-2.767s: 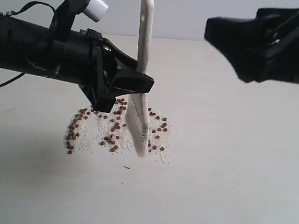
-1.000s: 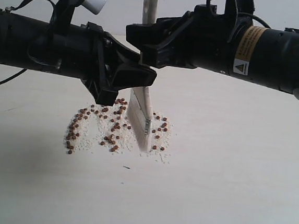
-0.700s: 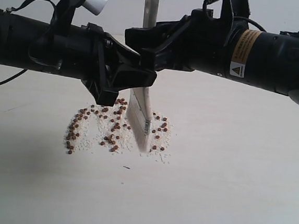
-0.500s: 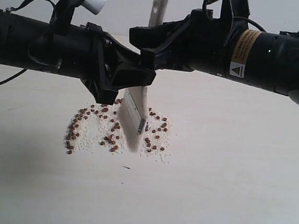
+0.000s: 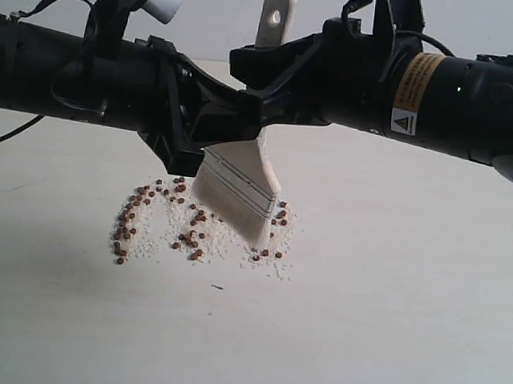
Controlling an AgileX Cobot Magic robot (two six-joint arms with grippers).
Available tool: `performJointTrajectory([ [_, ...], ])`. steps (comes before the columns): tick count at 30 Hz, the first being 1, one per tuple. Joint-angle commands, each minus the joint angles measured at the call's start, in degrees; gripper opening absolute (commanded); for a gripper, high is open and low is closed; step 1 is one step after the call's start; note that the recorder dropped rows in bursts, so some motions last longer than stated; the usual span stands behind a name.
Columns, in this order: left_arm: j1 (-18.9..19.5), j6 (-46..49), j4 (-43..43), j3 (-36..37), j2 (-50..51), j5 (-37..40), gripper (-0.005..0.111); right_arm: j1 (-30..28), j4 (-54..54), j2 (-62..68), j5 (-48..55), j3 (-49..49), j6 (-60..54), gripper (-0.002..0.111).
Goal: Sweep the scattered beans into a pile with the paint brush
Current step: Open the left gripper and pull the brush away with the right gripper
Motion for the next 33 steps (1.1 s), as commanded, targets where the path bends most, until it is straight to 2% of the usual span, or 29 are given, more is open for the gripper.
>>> performJointTrajectory([
  [1,-0.33,0.28,-1.62,-0.26,-0.31,1.95,0.000,-0.28,0.23,0.19,3.48,-0.41,-1.88,0.000],
  [11,-0.33,1.94,-3.82,-0.26,1.53,1.99,0.002,-0.28,1.52,2.72,3.41,-0.41,-2.25,0.000],
  [14,-0.33,1.94,-4.09,-0.26,1.53,1.99,0.016,-0.28,1.80,2.71,3.53,-0.41,-2.35,0.000],
  [17,-0.33,1.94,-4.21,-0.26,1.53,2.10,0.035,-0.28,4.41,2.71,3.64,-0.41,-4.20,0.000],
  [19,-0.33,1.94,-4.21,-0.26,1.53,2.10,0.044,-0.28,10.59,2.49,4.91,-0.41,-8.97,0.000],
  [22,-0.33,1.94,-4.21,-0.26,1.53,2.10,0.051,-0.28,17.89,1.21,8.28,-0.41,-16.96,0.000],
  [29,-0.33,0.70,-1.87,-0.13,0.68,2.10,0.052,-0.28,25.62,-5.03,10.02,0.86,-26.28,0.000],
  [31,-0.33,-1.51,0.20,-0.13,0.25,2.10,0.047,-0.28,29.14,-8.27,9.90,2.33,-30.38,0.000],
  [33,-0.33,-3.10,2.02,-0.13,-0.27,2.10,0.034,-0.40,35.57,-11.23,9.59,4.29,-36.52,0.000],
])
